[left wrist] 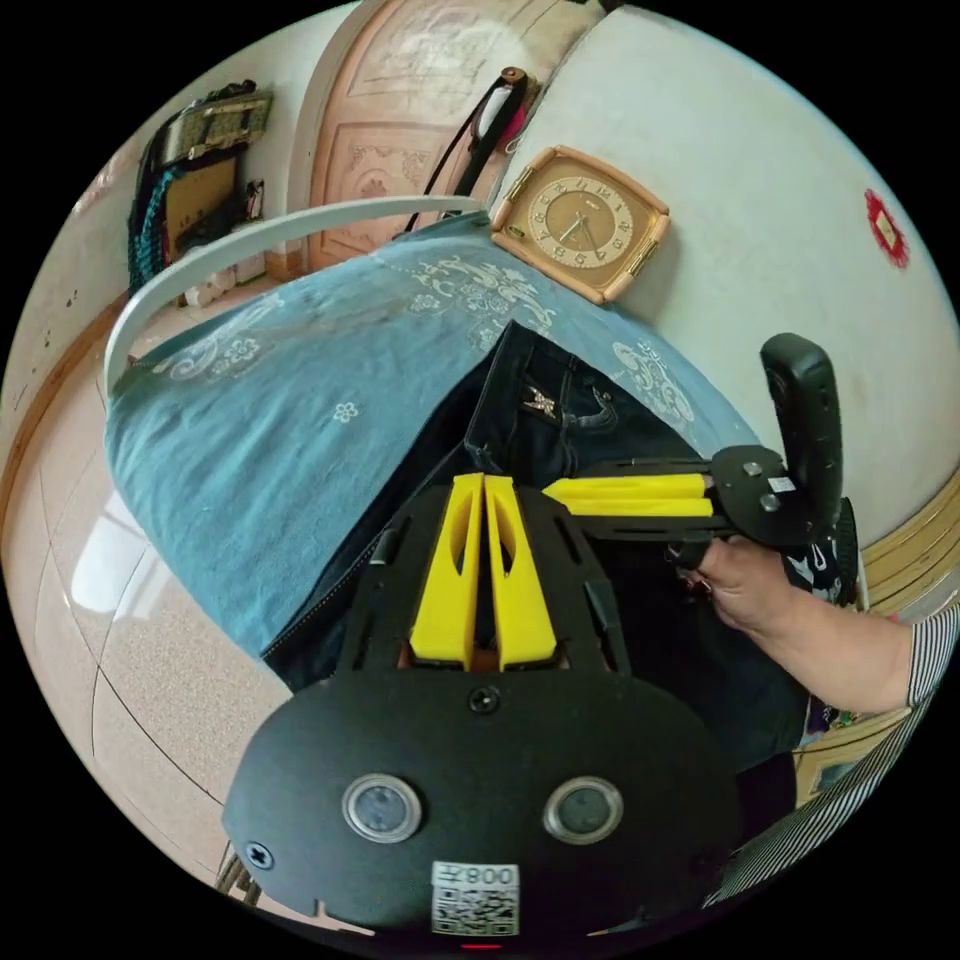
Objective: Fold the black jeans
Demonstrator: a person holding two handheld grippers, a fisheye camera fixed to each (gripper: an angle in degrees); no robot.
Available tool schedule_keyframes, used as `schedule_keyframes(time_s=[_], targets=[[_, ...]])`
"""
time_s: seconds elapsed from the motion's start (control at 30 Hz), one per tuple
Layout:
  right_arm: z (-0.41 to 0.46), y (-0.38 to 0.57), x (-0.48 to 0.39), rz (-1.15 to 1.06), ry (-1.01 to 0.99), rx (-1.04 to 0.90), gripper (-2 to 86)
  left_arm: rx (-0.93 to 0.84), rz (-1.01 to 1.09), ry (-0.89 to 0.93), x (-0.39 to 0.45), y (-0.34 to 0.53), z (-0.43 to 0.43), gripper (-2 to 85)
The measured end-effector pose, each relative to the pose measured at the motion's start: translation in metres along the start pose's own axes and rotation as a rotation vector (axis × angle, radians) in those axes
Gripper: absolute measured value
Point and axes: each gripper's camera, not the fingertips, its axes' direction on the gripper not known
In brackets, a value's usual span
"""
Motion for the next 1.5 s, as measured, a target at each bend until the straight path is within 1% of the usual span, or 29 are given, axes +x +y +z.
schedule_keyframes(time_s=[0.07, 0.1, 0.17, 0.2, 0.27, 0.33, 0.4, 0.43, 0.47, 0.53, 0.73, 0.8, 0.83, 0.9, 0.93, 0.97, 1.0, 1.03, 1.07, 1.17, 1.23, 1.3, 1.37, 1.4, 1.43, 1.5], targets=[[0.001, 0.0, 0.001, 0.0, -0.012, 0.012, 2.1, 0.035, 0.048, 0.039, 0.005, -0.007, -0.006, 0.1], [0.001, 0.0, 0.001, -0.002, -0.011, 0.014, 2.1, 0.008, 0.071, 0.056, 0.008, -0.013, -0.001, 0.1], [0.001, -0.001, 0.001, 0.0, -0.009, 0.016, 1.9, -0.093, 0.085, 0.023, 0.007, -0.021, 0.019, 0.1], [0.0, -0.001, 0.003, 0.009, -0.017, 0.015, 1.8, -0.178, 0.099, -0.038, 0.004, -0.02, 0.035, 0.2], [-0.01, 0.004, 0.013, 0.065, -0.1, 0.009, 1.2, -0.151, 0.097, 0.007, -0.005, -0.016, 0.037, 0.2], [-0.027, 0.018, 0.018, 0.088, -0.147, 0.077, 0.7, -0.163, 0.077, 0.045, -0.014, -0.017, 0.039, 0.2], [-0.038, 0.034, 0.022, 0.13, -0.108, 0.117, 0.5, -0.161, 0.077, 0.051, -0.016, -0.017, 0.041, 0.2], [-0.035, 0.04, 0.024, 0.161, -0.048, 0.105, 0.3, -0.163, 0.079, 0.05, -0.016, -0.017, 0.041, 0.2], [-0.022, 0.042, 0.026, 0.174, -0.006, 0.044, 0.3, -0.163, 0.08, 0.048, -0.016, -0.018, 0.042, 0.2], [-0.007, 0.045, 0.028, 0.198, -0.009, 0.024, 0.2, -0.165, 0.086, 0.038, -0.016, -0.019, 0.044, 0.2], [-0.005, 0.041, 0.023, 0.15, 0.066, -0.011, 0.2, -0.184, 0.077, 0.043, -0.018, -0.026, 0.049, 0.2], [-0.014, 0.044, 0.028, 0.182, 0.043, -0.011, 0.1, -0.174, 0.056, 0.044, -0.015, -0.03, 0.043, 0.2], [-0.024, 0.05, 0.03, 0.189, 0.026, 0.007, 0.1, -0.136, 0.086, 0.039, -0.008, -0.03, 0.034, 0.2], [-0.033, 0.063, 0.032, 0.209, 0.015, 0.045, 0.1, -0.132, 0.142, 0.048, 0.004, -0.028, 0.03, 0.2], [-0.028, 0.07, 0.034, 0.222, -0.003, 0.021, 0.1, -0.179, 0.173, 0.042, 0.01, -0.026, 0.038, 0.2], [-0.011, 0.076, 0.036, 0.226, -0.023, -0.046, 0.1, -0.213, 0.184, 0.024, 0.013, -0.024, 0.046, 0.2], [-0.008, 0.08, 0.037, 0.228, -0.028, -0.025, 0.1, -0.251, 0.197, -0.007, 0.014, -0.02, 0.059, 0.2], [-0.009, 0.089, 0.04, 0.236, -0.037, 0.026, 0.1, -0.217, 0.187, 0.009, 0.012, -0.019, 0.06, 0.2], [-0.009, 0.091, 0.046, 0.257, -0.062, 0.031, 0.2, -0.221, 0.179, 0.02, 0.011, -0.021, 0.062, 0.2], [-0.011, 0.092, 0.059, 0.304, -0.109, 0.0, 0.2, -0.252, 0.151, 0.058, 0.007, -0.03, 0.067, 0.2], [-0.017, 0.1, 0.063, 0.331, -0.134, -0.003, 0.2, -0.22, 0.136, 0.048, 0.01, -0.034, 0.06, 0.2], [-0.029, 0.116, 0.064, 0.348, -0.137, 0.042, 0.2, -0.185, 0.142, 0.034, 0.014, -0.034, 0.053, 0.2], [-0.037, 0.146, 0.069, 0.414, -0.117, 0.075, 0.1, -0.203, 0.148, 0.025, 0.017, -0.032, 0.056, 0.3], [-0.036, 0.153, 0.071, 0.436, -0.12, 0.073, 0.1, -0.257, 0.145, -0.003, 0.017, -0.03, 0.067, 0.4], [-0.033, 0.166, 0.077, 0.472, -0.164, 0.07, 0.1, -0.283, 0.131, -0.009, 0.015, -0.029, 0.074, 0.4], [-0.033, 0.181, 0.083, 0.512, -0.232, 0.086, 0.1, -0.228, 0.092, 0.037, 0.015, -0.032, 0.067, 0.6]])
